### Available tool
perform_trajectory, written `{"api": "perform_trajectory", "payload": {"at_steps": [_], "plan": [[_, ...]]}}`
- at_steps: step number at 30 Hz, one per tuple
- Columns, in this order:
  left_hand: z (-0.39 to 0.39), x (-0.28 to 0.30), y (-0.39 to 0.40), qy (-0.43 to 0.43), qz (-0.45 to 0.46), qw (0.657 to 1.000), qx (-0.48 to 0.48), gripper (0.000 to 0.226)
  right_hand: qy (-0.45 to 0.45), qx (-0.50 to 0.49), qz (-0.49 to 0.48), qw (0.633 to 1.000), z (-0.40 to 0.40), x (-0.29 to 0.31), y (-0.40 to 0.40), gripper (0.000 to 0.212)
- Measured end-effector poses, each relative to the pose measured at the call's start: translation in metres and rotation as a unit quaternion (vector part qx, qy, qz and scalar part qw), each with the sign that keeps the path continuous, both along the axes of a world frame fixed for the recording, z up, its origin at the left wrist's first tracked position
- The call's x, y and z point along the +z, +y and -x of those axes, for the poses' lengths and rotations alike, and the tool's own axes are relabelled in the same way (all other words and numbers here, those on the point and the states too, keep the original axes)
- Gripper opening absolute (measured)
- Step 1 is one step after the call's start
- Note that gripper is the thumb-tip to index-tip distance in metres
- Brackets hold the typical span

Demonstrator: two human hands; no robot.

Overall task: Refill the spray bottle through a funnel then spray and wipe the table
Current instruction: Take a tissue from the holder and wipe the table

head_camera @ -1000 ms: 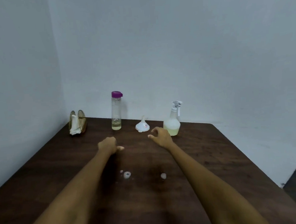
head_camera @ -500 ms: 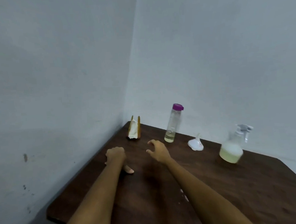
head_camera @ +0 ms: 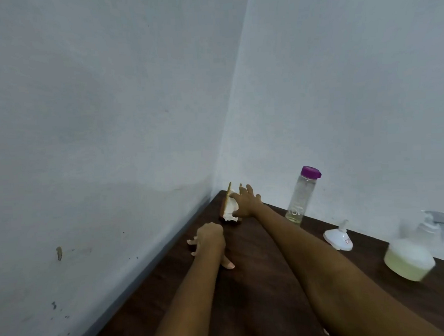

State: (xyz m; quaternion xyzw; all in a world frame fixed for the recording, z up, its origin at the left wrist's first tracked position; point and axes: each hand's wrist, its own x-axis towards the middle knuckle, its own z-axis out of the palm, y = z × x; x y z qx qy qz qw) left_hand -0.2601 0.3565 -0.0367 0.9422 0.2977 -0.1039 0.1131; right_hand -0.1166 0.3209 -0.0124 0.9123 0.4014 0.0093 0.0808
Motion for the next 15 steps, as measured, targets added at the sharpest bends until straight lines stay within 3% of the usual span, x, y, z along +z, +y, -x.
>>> {"api": "perform_trajectory", "payload": {"at_steps": [4,7,9,11,15], "plan": [[0.001,-0.003,0.001,-0.004,0.012,1.000,0.000,0.073,-0.026,0.008,0.058,0.998,-0.008,-0.001,0.014,0.056],[0.003,0.001,-0.003,0.003,0.022,1.000,0.002,0.083,-0.054,0.010,0.039,0.998,-0.006,0.000,0.016,0.045],[0.003,0.000,-0.003,0.009,0.017,1.000,-0.002,0.086,-0.053,0.003,-0.046,0.998,-0.005,-0.001,0.011,0.043],[0.001,-0.004,-0.003,0.008,0.015,1.000,0.005,0.089,-0.011,-0.013,-0.197,0.980,-0.004,-0.001,0.000,0.040],[0.004,-0.006,-0.005,-0.001,-0.008,1.000,0.016,0.092,0.082,-0.032,-0.490,0.867,0.011,0.003,-0.031,0.023]]}}
